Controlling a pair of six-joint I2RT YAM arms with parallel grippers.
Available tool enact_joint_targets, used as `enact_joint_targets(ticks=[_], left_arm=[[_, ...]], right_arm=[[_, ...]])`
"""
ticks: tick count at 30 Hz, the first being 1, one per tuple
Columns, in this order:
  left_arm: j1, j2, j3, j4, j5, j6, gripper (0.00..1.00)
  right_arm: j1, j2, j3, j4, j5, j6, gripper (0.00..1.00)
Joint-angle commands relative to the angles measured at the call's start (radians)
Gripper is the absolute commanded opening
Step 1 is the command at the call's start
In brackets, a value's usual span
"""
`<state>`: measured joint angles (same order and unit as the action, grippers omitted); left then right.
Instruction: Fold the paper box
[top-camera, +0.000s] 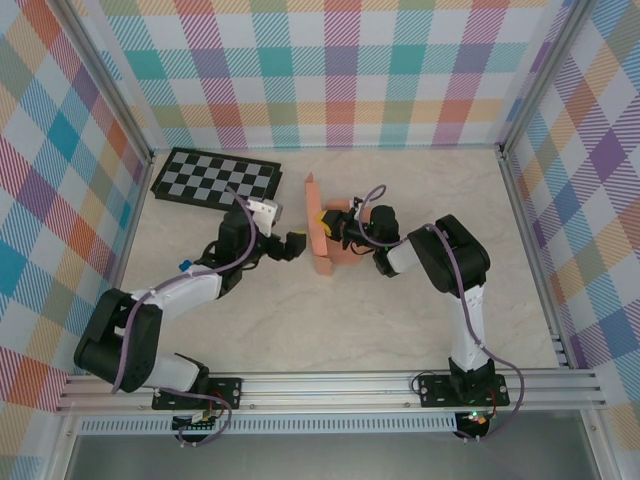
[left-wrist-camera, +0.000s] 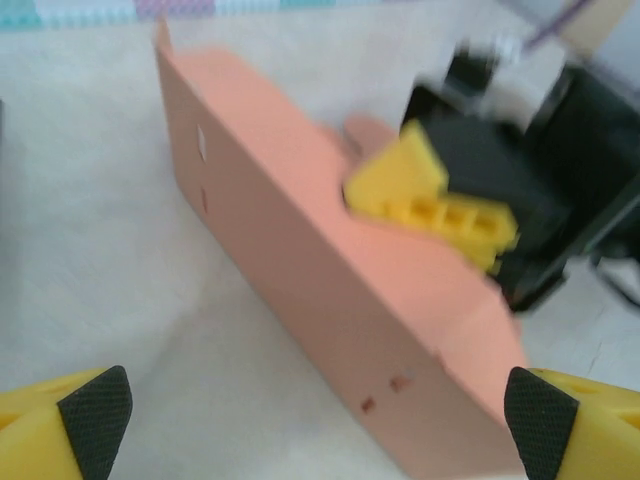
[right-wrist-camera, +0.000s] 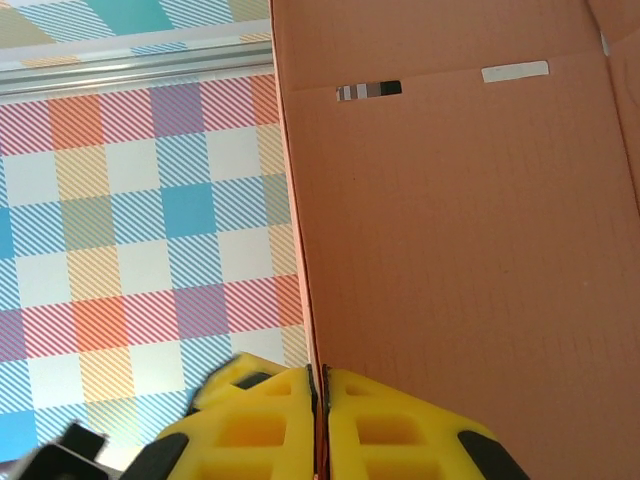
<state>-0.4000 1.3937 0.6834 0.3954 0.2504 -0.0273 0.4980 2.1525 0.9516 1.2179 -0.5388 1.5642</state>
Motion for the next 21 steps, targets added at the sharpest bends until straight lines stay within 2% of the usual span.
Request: enact_joint_targets(ticks=[1,4,7,13,16,19,21], left_arm=[[0.012,0.022,0.071,-0.029,0.104,-0.108,0.98],[0.009,0.067,0.091,-0.024,0.167,-0.216,0.92],[-0.011,0.056,0.098,-0.079,0.168,-0.268,0.86],[-0.086,0.044,0.176,-0.363,0.168,-0.225,0.84],[-0.103,0.054,0.182,-0.438,0.164,-0.206,0.83],[-0.117,0.081,0.205,-0.494,0.161,-0.191,0.74],[-0.13,0.099,0.233,-0.538,0.114,-0.168,0.7]], right_arm=[[0.008,0.045,0.004,-0.063,-0.021,0.02,0.09],[0.008,0.047,0.008,-0.061,-0.009,0.029,0.09],[0.008,0.046,0.008,-0.061,0.007,0.044,0.09],[0.008,0.043,0.03,-0.099,0.018,0.042,0.09],[0.008,0.043,0.03,-0.101,0.028,0.046,0.09],[0.009,0.041,0.024,-0.099,0.031,0.049,0.09],[0.01,0.04,0.022,-0.098,0.034,0.05,0.09]])
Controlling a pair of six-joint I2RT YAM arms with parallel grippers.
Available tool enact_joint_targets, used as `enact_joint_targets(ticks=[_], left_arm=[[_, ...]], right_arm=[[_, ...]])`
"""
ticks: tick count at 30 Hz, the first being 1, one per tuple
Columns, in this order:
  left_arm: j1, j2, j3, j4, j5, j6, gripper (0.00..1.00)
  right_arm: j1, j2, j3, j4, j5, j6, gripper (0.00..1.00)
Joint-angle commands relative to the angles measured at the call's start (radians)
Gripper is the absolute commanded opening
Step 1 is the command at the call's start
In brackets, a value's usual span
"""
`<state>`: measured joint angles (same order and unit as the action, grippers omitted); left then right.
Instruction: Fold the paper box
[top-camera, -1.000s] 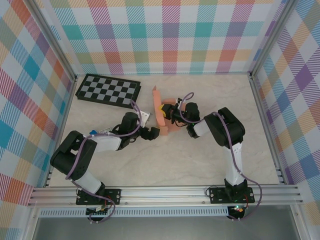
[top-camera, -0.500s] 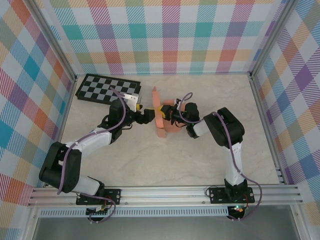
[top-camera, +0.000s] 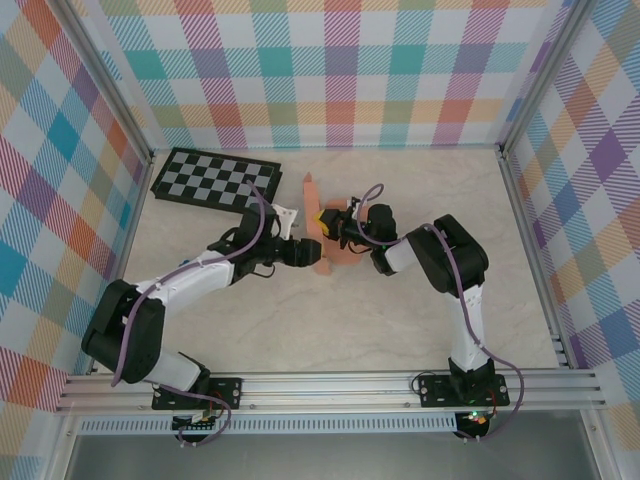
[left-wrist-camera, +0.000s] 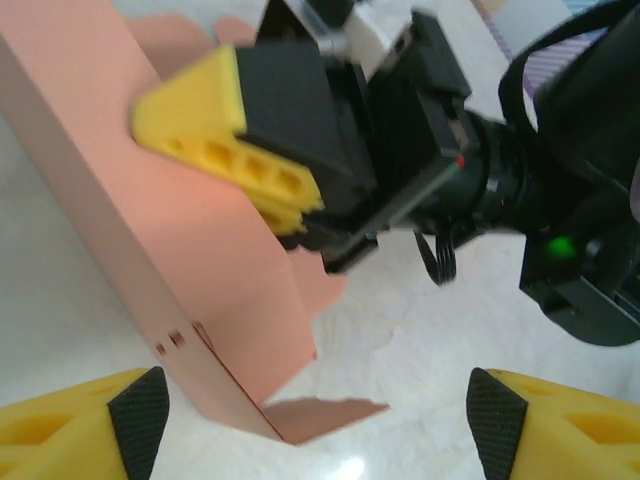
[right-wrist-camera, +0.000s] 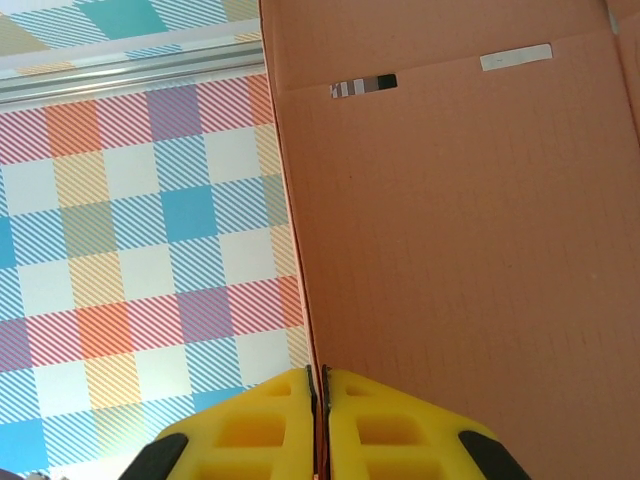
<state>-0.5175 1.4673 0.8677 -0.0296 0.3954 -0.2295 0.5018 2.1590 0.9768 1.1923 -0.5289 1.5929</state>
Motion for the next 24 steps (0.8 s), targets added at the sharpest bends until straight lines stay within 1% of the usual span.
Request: enact_joint_targets(ticks=[1,2,7,9,15,19,22,24], left_arm=[[-0.016,0.04,0.065,-0.136,-0.052,0.044,0.67],[-0.019,0.057,0.084,-0.161,-0.069,0.057,0.65],[-0.039,0.14,0.165,-0.277,-0.137,0.126,0.61],[-0.039,0.161,0.177,-0.285,-0.157,0.128,0.6],[-0.045,0.197,0.238,-0.339,-0.193,0.148,0.51],[-0.053,0.228,0.285,-0.397,-0.238,0.183,0.52],[-0.056,0.24,0.288,-0.383,-0.254,0.195,0.53],[-0.061,0.251,0.295,-0.377,-0.29,0.212,0.55]], right_arm=[[0.006,0.033,-0.007,-0.072,0.025,0.02,0.09],[0.006,0.03,-0.01,-0.072,0.026,0.019,0.09],[0.006,0.026,-0.018,-0.071,0.027,0.019,0.1],[0.006,0.028,-0.02,-0.071,0.027,0.019,0.1],[0.007,0.028,-0.02,-0.075,0.021,0.019,0.12],[0.006,0.032,-0.015,-0.077,0.017,0.017,0.13],[0.007,0.034,-0.013,-0.075,0.017,0.02,0.13],[0.009,0.032,-0.013,-0.075,0.017,0.023,0.13]])
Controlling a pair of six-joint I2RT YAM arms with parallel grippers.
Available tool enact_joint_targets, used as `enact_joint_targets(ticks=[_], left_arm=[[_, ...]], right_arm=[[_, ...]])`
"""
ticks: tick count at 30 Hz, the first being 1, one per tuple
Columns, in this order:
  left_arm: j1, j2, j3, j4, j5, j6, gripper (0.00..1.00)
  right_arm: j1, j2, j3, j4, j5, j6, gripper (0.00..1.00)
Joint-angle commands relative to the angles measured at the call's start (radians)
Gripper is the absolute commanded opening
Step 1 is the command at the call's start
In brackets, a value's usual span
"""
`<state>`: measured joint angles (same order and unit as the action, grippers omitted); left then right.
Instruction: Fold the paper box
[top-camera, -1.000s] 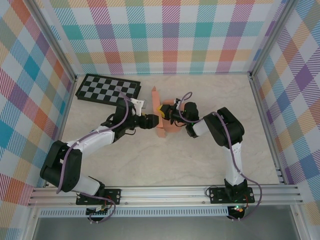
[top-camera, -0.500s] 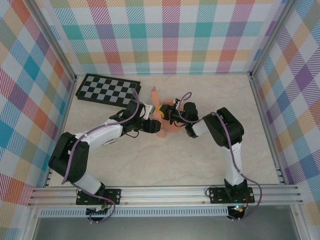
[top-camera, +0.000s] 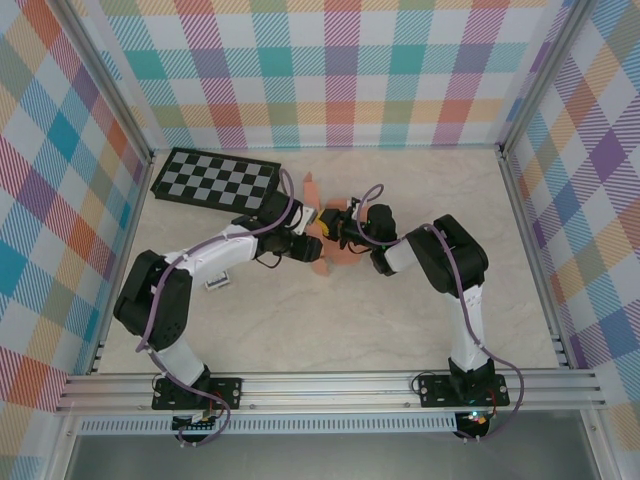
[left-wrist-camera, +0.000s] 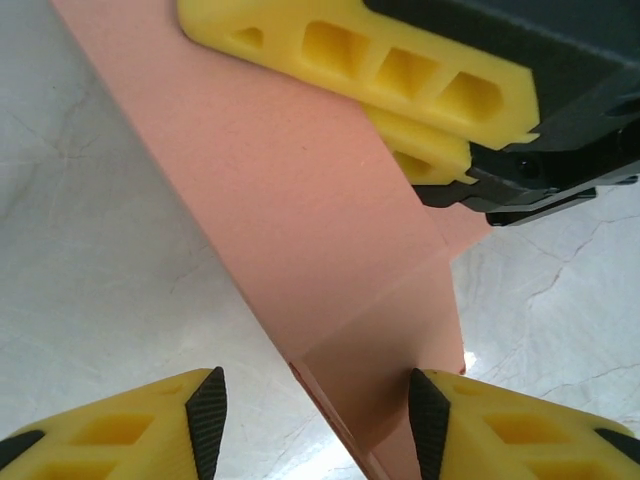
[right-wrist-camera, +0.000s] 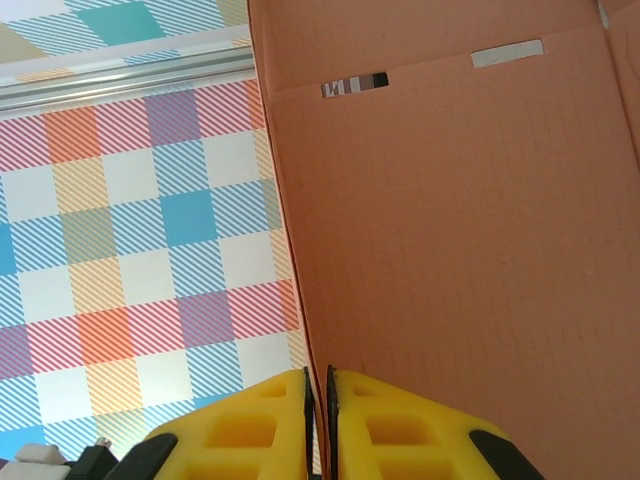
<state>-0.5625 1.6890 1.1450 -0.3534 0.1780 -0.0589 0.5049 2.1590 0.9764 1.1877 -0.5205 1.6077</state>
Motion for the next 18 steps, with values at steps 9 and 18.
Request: enact_joint_targets(ticks=[9,18], left_arm=[[-0.022,0.051,0.036,-0.027,-0.176,0.075,0.63],[-0.013,-0.029,-0.057,0.142,-0.039,0.04,0.74]], right_arm=[[0.026,0.013,-0.016,-0.092,0.016,0.012,0.13],[0.038,0.012,-0.025,-0.093,0.033,0.031,0.1]])
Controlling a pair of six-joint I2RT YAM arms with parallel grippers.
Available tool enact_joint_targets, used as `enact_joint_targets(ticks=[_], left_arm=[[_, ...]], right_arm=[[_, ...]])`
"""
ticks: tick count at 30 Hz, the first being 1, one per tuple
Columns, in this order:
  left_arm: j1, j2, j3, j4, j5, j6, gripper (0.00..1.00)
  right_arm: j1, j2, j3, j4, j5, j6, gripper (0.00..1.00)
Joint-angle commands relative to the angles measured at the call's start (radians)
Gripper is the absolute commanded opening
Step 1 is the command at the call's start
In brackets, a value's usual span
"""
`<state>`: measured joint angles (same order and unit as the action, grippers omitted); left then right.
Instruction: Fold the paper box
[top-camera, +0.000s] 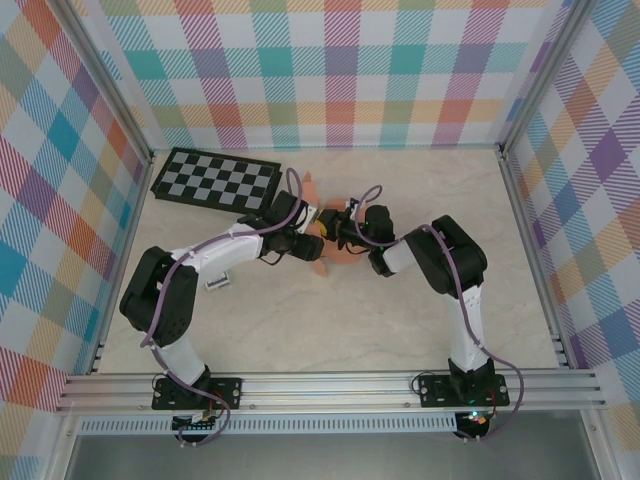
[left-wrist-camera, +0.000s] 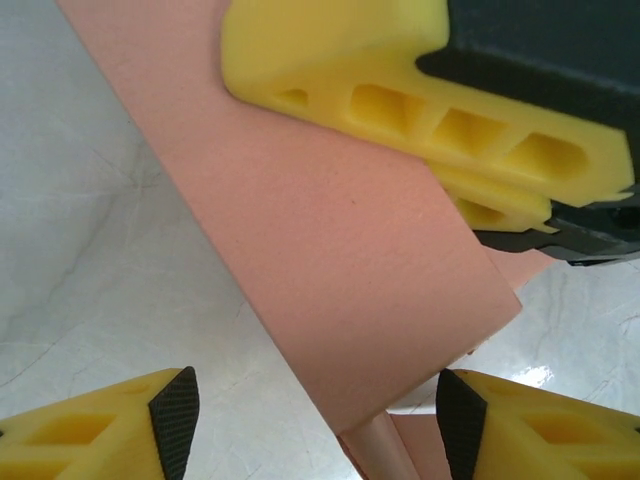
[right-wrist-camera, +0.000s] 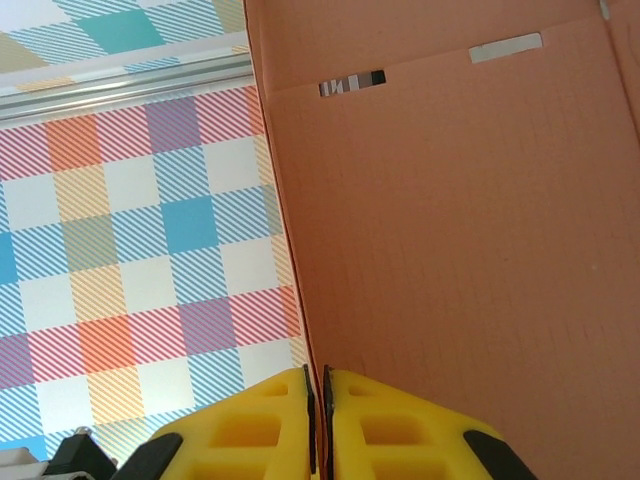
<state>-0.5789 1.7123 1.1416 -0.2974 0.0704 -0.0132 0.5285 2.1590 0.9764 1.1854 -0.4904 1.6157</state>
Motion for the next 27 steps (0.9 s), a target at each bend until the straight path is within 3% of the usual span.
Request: enact_joint_targets(ticks=[1,9,12,15,17,20,27], left_arm=[[0.008,-0.063,-0.072,0.114,0.087,-0.001,0.75],[0.068,-0.241,-0.247,0.352,0.252,0.051,0.85],[0.1,-0.348,-0.323,0.383,0.333,0.14,0.99],[0.124,-0.429,-0.396,0.345,0.419,0.264,1.0],[0.128,-0.46,-0.447,0.351,0.427,0.296,1.0],[0.128,-0.47,-0.518,0.466,0.405,0.232,1.0],[0.104,-0.389,-0.541,0.576,0.305,0.241,0.98]], right_arm=[[0.014,0.012,-0.025,-0.09,0.003,0.023,0.1],[0.014,0.009,-0.043,-0.079,0.016,0.029,0.08],[0.014,0.009,-0.048,-0.073,0.018,0.029,0.08],[0.014,0.01,-0.049,-0.066,0.017,0.03,0.08],[0.014,0.014,-0.047,-0.054,0.013,0.032,0.08],[0.014,0.015,-0.045,-0.049,0.015,0.035,0.08],[0.013,0.02,-0.035,-0.047,-0.002,0.039,0.08]])
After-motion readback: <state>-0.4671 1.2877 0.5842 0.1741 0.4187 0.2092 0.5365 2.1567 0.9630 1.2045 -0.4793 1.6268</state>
